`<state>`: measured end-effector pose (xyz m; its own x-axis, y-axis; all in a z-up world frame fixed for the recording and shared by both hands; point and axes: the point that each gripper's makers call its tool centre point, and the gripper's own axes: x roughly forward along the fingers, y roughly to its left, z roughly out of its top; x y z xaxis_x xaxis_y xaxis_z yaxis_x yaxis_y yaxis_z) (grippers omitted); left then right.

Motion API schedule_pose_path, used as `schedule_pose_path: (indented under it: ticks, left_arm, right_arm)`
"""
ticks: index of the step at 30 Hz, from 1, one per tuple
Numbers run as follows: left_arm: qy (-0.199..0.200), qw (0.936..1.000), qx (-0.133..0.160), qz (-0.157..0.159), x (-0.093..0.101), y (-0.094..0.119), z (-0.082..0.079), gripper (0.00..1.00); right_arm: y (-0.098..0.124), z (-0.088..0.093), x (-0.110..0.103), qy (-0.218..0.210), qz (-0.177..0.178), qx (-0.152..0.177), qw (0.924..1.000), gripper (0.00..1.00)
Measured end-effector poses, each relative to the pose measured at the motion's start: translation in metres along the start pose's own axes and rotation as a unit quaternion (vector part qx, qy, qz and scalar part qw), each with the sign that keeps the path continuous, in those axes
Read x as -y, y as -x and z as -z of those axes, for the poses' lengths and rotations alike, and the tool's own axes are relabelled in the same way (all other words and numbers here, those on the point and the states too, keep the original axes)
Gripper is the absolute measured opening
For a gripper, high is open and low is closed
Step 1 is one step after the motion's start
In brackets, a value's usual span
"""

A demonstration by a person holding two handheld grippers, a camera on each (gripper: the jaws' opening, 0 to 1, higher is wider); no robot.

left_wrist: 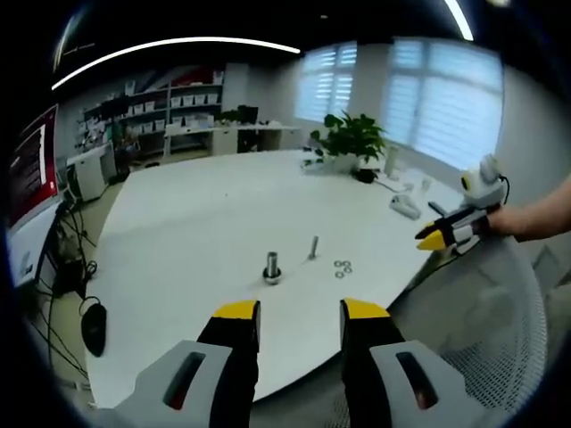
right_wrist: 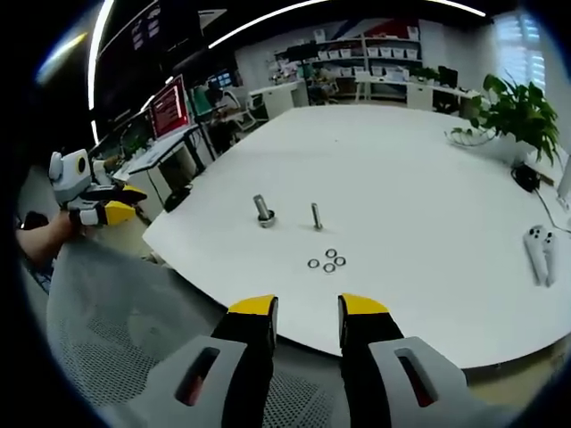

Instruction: Place the washer onto the threaded stud by aligning its center hole with the stud, sliding it down to the base, and recovering from edge contact or off-axis alignment until the washer reaches the visible bottom stop.

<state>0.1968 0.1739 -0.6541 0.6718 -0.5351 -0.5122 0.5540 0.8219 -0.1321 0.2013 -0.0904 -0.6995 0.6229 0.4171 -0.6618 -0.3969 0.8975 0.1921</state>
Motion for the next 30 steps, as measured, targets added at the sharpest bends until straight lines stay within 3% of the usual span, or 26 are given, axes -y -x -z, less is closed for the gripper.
schedule_pose_path:
  ticks: [17, 23, 25, 27, 30]
  left_arm:
    - [-0.002, 1.0, -0.003, -0.007, -0.003, 0.0, 0.001, 0.34]
    - [-0.003, 1.0, -0.007, -0.007, -0.002, -0.001, 0.002, 0.34]
    - [-0.005, 0.9999, -0.007, -0.008, -0.002, 0.0, 0.002, 0.34]
    - [-0.005, 0.9999, -0.005, -0.009, -0.003, 0.0, 0.002, 0.34]
    - [-0.004, 0.9999, -0.001, -0.012, -0.005, 0.0, 0.0, 0.33]
  right_arm:
    - [-0.006, 0.008, -0.011, 0.032, -0.018, -0.037, 0.9987, 0.33]
    - [-0.009, 0.014, -0.018, 0.051, -0.036, -0.069, 0.9956, 0.34]
    - [-0.011, 0.016, -0.017, 0.079, -0.044, -0.093, 0.9916, 0.34]
    - [-0.017, 0.008, -0.013, 0.108, -0.04, -0.099, 0.9884, 0.35]
    - [-0.027, 0.0, -0.014, 0.1, -0.048, -0.1, 0.9888, 0.36]
